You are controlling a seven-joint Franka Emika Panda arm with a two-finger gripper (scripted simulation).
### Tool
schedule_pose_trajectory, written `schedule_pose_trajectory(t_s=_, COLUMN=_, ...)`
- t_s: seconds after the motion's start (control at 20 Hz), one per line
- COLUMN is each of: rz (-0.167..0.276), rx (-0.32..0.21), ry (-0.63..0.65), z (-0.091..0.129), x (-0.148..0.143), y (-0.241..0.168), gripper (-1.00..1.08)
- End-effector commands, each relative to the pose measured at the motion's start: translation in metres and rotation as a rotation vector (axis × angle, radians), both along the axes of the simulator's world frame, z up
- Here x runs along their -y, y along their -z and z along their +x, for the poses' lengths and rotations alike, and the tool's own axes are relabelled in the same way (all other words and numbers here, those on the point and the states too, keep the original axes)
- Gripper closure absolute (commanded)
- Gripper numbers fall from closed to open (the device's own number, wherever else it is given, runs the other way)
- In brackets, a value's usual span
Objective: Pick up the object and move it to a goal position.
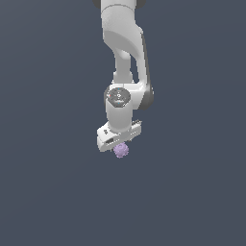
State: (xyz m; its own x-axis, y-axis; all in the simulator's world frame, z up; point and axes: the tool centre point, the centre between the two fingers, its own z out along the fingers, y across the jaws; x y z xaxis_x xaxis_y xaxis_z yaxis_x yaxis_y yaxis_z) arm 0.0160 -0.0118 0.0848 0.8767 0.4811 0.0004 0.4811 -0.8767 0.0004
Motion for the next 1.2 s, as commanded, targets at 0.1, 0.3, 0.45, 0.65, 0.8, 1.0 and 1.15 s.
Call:
schedule_pose_trajectory(t_s=0.1, rz=0.0, rx=-0.001, ry=-0.002, z=-0.001, x=0.0, y=0.019, gripper=-0.92)
schedule_pose_trajectory(t_s=0.3, rz=0.0, rx=-0.001, ry=-0.004, z=-0.001, x=0.0, y=0.039, gripper=-0.92)
schedule_pose_trajectory(t_s=0.45, rz=0.0, rx=-0.001, ry=-0.004, z=-0.001, x=0.0, y=0.045, gripper=-0.92)
schedule_pose_trajectory(t_s=0.65, rz=0.0, rx=-0.001, ry=-0.004, z=0.0, x=0.0, y=0.045, gripper=1.08)
schedule_pose_trajectory(t_s=0.8, rz=0.0, rx=-0.001, ry=-0.004, z=0.0, x=0.0, y=0.045, gripper=1.08)
schedule_pose_trajectory(t_s=1.0, rz=0.0, rx=-0.001, ry=-0.004, z=0.0, x=0.0, y=0.045, gripper=1.08)
schedule_pose_trajectory(t_s=1.15, rz=0.0, rx=0.0, ry=-0.004, z=0.0, x=0.0, y=0.044, gripper=1.08)
